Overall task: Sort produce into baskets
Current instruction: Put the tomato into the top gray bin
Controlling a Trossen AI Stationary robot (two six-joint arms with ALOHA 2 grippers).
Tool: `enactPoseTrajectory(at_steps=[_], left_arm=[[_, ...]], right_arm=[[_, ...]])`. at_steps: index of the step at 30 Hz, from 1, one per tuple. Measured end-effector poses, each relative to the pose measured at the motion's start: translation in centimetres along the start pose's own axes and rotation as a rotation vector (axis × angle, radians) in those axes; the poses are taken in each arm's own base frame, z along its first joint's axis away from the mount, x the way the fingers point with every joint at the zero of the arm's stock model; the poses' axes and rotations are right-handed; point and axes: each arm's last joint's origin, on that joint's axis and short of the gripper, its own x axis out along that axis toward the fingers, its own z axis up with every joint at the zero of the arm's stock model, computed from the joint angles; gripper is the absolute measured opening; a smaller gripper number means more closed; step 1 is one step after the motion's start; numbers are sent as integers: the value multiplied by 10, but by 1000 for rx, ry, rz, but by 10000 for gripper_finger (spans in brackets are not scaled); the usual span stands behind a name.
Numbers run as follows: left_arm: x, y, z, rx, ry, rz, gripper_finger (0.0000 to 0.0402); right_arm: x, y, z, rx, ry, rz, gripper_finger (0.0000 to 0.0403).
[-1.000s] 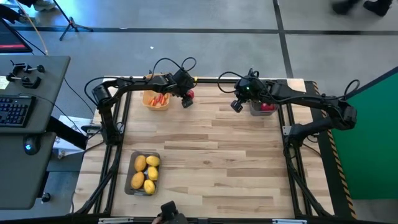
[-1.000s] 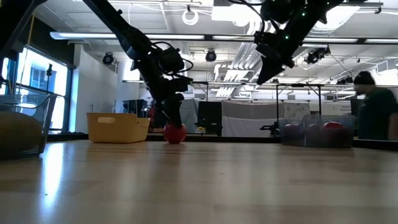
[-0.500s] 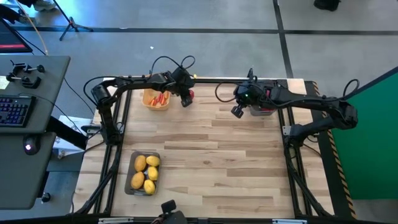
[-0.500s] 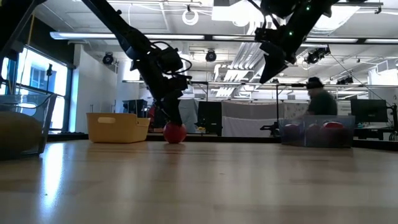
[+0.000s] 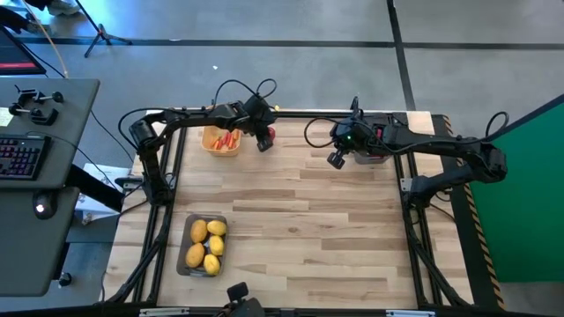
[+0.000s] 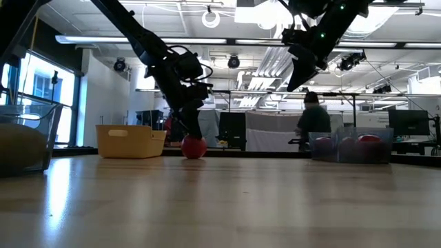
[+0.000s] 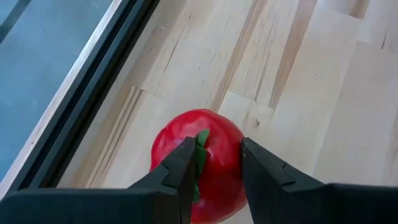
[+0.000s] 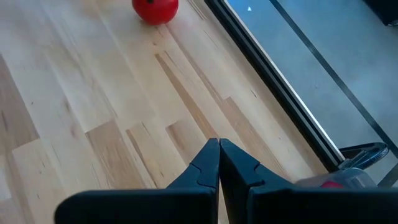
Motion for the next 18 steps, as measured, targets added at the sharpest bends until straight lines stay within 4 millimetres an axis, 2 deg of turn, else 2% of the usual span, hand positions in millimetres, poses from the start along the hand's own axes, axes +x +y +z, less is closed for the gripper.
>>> enactPoseTrajectory(at_steps=[4,14,18], left_arm=[[-2,0,0,0,0,8,91],[-23,0,1,-19,-6,14,90],[-25,-3,2,-31,-10,-38,84]], right_arm=[[0,0,0,-7,3,0,0],[0,0,-1,-6,7,13,0],[0,2,-1,0,9,59,0]])
